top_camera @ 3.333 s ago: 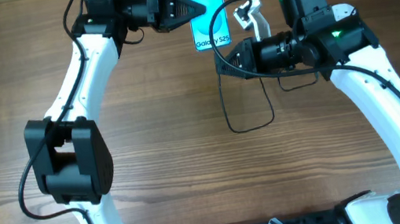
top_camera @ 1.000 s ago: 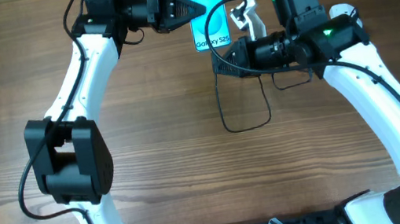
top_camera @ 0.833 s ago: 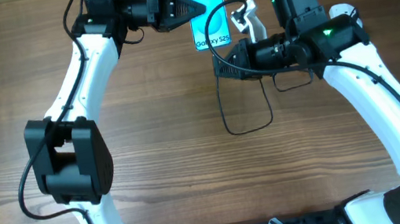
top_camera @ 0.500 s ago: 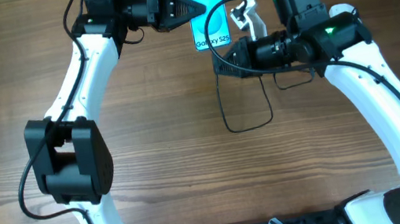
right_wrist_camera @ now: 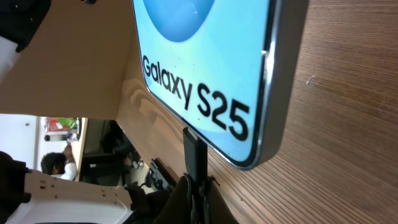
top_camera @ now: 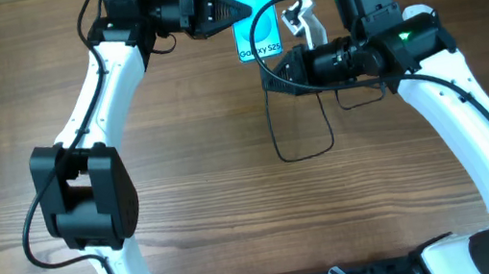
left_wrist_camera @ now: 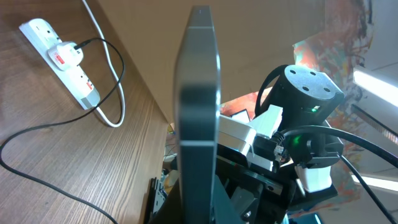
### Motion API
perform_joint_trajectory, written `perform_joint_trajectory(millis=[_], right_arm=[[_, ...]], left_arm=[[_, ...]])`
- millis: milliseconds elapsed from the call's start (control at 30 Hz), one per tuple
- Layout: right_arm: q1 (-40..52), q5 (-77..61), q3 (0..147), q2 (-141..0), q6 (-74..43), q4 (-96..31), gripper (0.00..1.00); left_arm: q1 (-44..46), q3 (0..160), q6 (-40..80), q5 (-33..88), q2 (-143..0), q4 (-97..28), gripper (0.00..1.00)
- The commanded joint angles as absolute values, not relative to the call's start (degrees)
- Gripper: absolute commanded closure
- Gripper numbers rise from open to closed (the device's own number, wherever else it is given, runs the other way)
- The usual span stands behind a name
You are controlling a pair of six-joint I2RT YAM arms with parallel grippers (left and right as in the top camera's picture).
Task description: Plug charger to phone and switch on socket
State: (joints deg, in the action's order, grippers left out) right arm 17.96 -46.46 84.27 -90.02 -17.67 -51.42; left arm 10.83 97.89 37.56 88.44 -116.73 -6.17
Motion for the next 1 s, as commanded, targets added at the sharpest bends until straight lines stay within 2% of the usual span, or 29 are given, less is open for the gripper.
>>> perform_joint_trajectory(millis=[0, 967], right_arm=[[18.0, -46.2, 85.9, -90.5, -16.5, -51.2, 0.96], [17.9, -47.6, 85.9, -90.5, -16.4, -50.2, 0.96]], left_arm=[[11.0, 98.6, 36.2, 90.4, -114.7, -5.8, 0.96], [11.0, 98.6, 36.2, 90.4, -114.7, -5.8, 0.96]])
